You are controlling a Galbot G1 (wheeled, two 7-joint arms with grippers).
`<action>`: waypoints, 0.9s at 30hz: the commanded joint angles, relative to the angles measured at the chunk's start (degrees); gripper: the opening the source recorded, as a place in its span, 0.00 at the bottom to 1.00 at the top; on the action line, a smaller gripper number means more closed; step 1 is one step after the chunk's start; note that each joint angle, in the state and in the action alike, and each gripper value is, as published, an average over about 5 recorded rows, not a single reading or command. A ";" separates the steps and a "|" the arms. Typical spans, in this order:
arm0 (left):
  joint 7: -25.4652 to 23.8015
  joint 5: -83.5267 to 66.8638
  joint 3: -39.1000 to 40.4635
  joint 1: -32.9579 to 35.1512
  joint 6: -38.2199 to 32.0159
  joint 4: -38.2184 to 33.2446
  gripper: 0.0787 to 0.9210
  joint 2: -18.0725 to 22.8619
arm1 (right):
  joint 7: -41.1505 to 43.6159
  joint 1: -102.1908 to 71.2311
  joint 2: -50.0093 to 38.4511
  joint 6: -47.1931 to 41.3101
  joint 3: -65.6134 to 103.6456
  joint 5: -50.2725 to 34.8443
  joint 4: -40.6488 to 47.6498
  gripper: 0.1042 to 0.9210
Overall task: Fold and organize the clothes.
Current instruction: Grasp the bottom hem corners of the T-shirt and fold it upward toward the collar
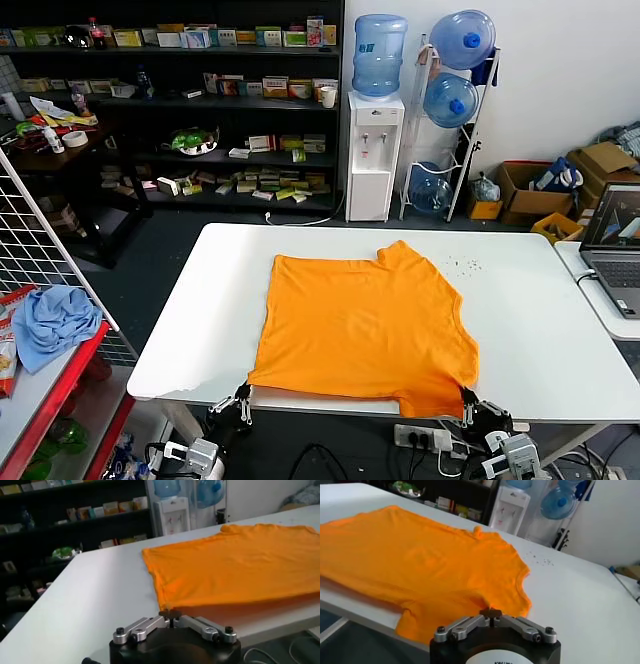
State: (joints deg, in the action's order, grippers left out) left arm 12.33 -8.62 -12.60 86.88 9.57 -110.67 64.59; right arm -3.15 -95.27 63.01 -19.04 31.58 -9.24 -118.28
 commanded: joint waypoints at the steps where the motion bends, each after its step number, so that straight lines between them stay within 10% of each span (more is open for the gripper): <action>1: -0.33 2.32 1.42 -11.57 -1.42 4.68 0.02 0.36 | 0.40 11.30 -1.10 4.26 -0.97 -0.45 7.80 0.02; 27: -1.47 1.03 6.34 -24.74 -1.81 21.08 0.02 2.25 | 0.77 32.77 -0.27 3.94 -11.81 -1.10 27.77 0.02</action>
State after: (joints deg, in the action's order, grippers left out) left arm 11.13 -7.82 -7.04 66.13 7.91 -93.90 66.65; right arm -2.35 -68.56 62.45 -15.05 22.50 -10.20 -95.75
